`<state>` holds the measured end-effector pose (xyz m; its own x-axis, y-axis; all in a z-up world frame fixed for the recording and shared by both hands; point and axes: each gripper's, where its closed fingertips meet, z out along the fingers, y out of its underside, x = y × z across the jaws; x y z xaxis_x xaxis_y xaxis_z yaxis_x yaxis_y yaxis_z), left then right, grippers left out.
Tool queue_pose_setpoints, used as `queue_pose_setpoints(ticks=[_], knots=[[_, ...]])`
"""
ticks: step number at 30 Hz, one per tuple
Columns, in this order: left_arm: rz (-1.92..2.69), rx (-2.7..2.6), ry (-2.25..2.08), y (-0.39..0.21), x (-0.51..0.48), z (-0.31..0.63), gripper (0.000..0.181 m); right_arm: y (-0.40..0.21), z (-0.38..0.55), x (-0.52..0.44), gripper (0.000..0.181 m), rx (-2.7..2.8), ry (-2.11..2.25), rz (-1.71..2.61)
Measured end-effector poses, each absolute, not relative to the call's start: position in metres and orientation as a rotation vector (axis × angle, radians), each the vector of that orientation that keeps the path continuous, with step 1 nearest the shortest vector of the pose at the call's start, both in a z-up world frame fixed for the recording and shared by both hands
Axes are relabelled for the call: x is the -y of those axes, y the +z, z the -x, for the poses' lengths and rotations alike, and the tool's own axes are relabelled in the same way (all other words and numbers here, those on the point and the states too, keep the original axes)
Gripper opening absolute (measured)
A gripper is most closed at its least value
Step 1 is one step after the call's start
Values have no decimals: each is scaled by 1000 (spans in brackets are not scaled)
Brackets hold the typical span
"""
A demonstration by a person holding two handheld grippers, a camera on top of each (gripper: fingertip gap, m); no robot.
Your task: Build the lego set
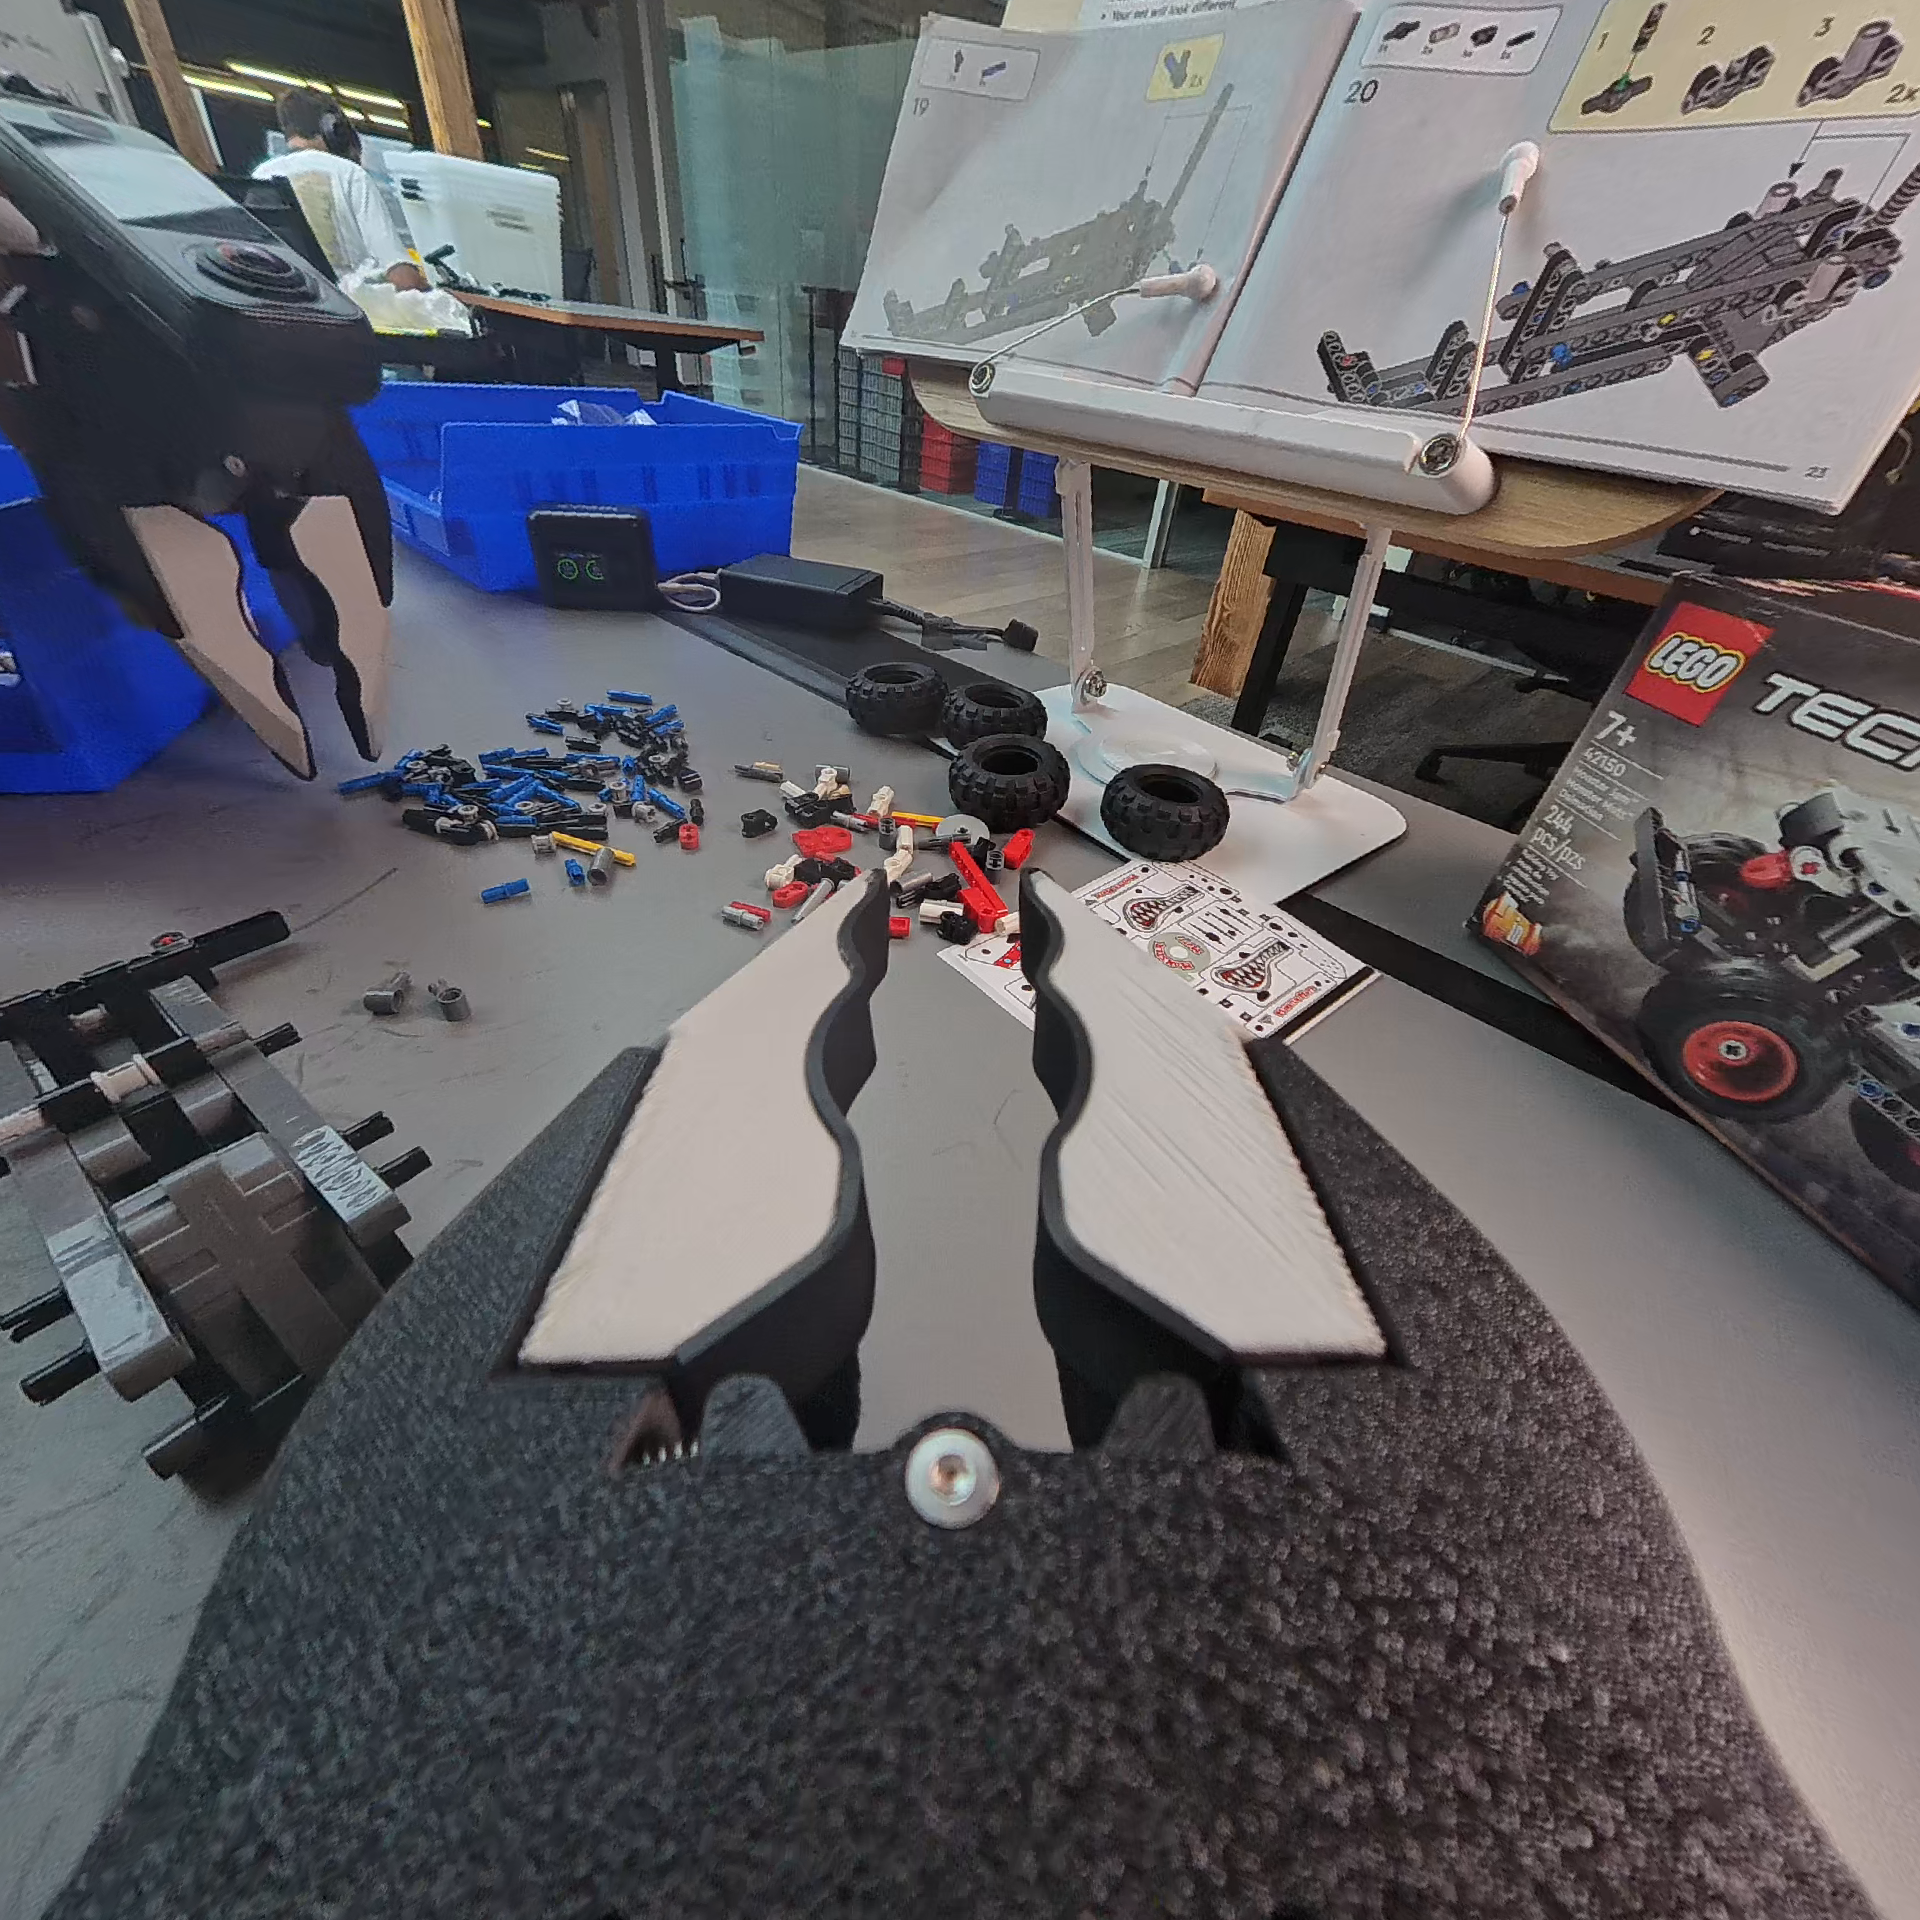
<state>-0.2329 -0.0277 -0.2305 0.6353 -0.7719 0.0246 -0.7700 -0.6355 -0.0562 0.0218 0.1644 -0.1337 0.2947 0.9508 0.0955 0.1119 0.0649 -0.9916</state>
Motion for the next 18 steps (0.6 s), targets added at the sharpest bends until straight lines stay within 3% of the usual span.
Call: queue_pose_setpoints(ticks=[12,18], knots=[[2999,-984,-52,-239,20,233,19,-135,-22,-165,24,1096,867,1350],[3018,-1001,-3,-240,22,235,6,-135,-22,-164,25,1104,863,1348]])
